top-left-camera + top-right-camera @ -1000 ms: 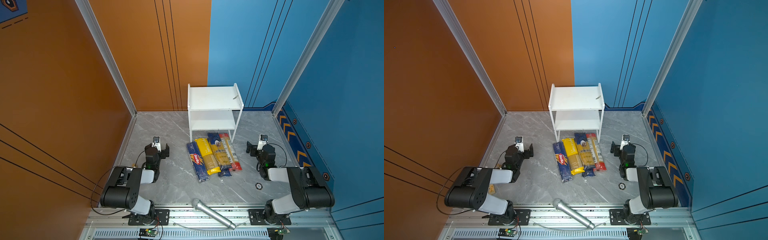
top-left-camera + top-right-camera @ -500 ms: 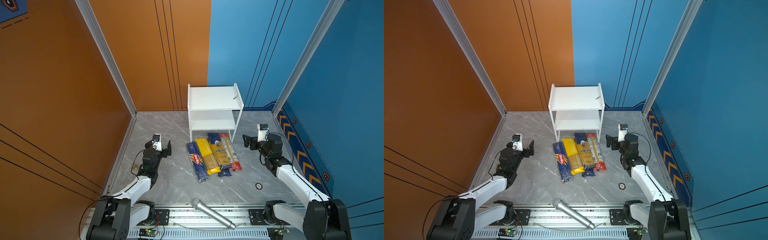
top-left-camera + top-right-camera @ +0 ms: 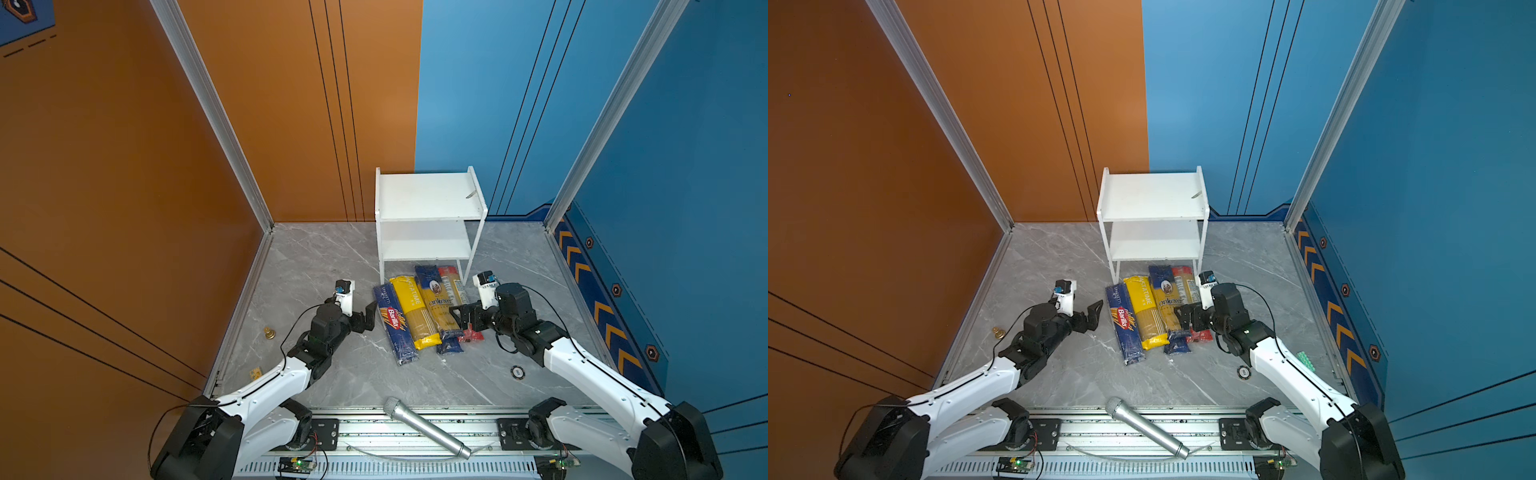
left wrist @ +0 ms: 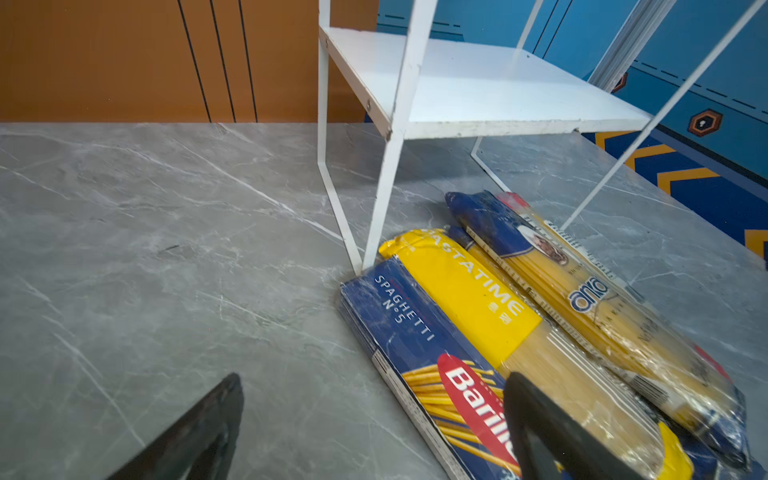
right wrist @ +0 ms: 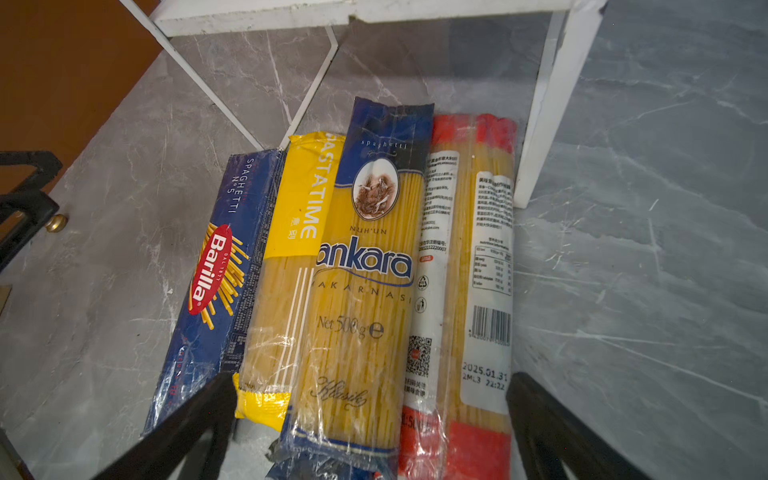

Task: Arrange pasta packages on shelves
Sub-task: Pick up the pasta bag.

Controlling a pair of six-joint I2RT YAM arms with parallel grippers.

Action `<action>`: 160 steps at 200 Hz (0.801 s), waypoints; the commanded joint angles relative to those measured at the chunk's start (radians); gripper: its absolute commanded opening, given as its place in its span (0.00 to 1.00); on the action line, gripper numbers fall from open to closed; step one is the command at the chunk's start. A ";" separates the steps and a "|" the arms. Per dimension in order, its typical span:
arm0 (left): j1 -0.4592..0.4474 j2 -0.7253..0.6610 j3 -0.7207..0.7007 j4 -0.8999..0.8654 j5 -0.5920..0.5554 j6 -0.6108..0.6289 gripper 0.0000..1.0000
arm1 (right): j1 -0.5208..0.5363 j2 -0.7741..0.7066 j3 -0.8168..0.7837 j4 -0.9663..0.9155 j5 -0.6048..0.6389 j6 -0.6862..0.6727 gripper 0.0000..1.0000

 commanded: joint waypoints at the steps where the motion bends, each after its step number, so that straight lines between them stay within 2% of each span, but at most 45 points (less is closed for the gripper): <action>1: -0.042 -0.036 -0.009 -0.092 -0.071 -0.061 0.98 | 0.034 0.029 -0.021 -0.005 0.033 0.055 1.00; 32: -0.077 -0.073 -0.025 -0.151 -0.087 -0.106 0.98 | 0.073 0.103 -0.013 0.053 0.054 0.075 1.00; 85: -0.097 -0.137 -0.069 -0.196 -0.091 -0.165 0.98 | 0.149 0.267 0.052 0.078 0.160 0.081 1.00; 160: -0.100 -0.155 -0.073 -0.229 -0.093 -0.159 0.98 | 0.185 0.374 0.116 0.093 0.243 0.074 0.98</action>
